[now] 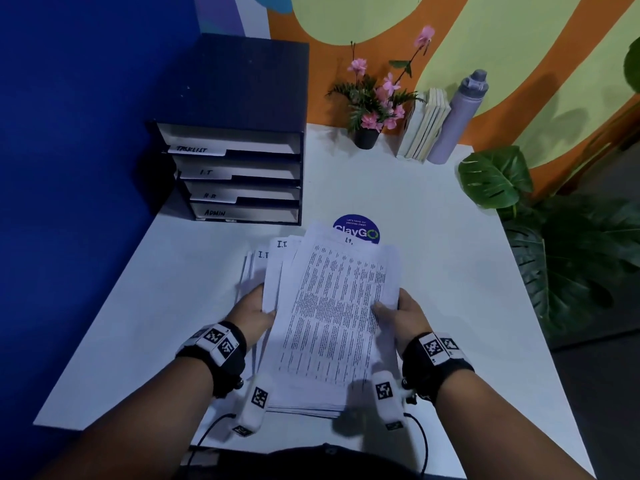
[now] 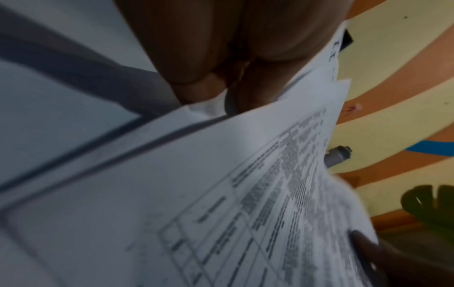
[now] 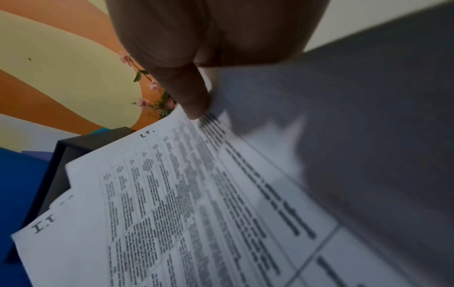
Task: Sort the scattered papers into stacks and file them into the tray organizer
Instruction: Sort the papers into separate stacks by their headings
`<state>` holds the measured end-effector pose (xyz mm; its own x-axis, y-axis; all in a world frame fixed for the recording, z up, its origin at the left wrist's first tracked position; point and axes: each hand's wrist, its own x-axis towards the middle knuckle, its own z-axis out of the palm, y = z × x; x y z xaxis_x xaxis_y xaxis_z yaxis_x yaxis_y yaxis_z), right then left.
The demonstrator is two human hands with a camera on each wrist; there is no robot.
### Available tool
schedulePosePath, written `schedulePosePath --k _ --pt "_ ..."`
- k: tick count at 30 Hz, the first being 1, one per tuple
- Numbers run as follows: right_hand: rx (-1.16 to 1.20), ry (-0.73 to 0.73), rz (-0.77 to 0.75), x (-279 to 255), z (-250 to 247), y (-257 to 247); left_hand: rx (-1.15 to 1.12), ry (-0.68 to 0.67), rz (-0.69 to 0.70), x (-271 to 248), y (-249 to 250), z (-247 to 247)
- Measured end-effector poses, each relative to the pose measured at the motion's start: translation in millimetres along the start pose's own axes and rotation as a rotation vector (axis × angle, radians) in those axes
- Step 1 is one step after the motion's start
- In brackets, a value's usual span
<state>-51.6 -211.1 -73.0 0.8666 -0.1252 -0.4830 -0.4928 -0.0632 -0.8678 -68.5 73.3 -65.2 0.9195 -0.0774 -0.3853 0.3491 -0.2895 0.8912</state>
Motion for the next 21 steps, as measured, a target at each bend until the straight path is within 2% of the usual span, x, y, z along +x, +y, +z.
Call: schedulePosePath --k 2,3,5,7,9,13,16,19,21 --pt "0.018 0.004 0.015 -2.1 0.6 -1.9 0.063 0.048 0.007 4.5 -1.4 0.2" --pt "0.018 0.020 0.035 -2.8 -0.7 -1.0 0.150 0.125 0.004 7.4 -3.7 -2.1" --pt "-0.008 0.055 0.071 -6.7 -3.5 0.6 0.448 0.297 -0.040 11.4 -11.4 -11.2" --pt "-0.026 0.063 0.091 -11.9 -6.7 3.0 0.656 0.379 -0.152 11.5 -25.5 -21.4" --pt "-0.019 0.073 0.091 -17.2 -9.8 4.1 0.633 0.340 -0.212 12.2 -38.5 -27.6" --pt "0.041 0.066 0.071 -31.6 -11.0 -5.4 0.594 0.334 -0.175 12.7 -44.5 -34.2" --pt "0.135 0.031 0.063 -38.4 -7.2 -12.4 0.584 0.426 -0.120 8.4 -41.1 -33.8" --pt "0.127 0.011 0.071 -35.0 -4.4 -12.7 0.437 0.583 -0.077 1.2 -28.5 -27.8" --pt "0.086 -0.006 0.077 -29.8 -3.5 -12.5 0.324 0.632 -0.035 -2.5 -18.0 -23.7"
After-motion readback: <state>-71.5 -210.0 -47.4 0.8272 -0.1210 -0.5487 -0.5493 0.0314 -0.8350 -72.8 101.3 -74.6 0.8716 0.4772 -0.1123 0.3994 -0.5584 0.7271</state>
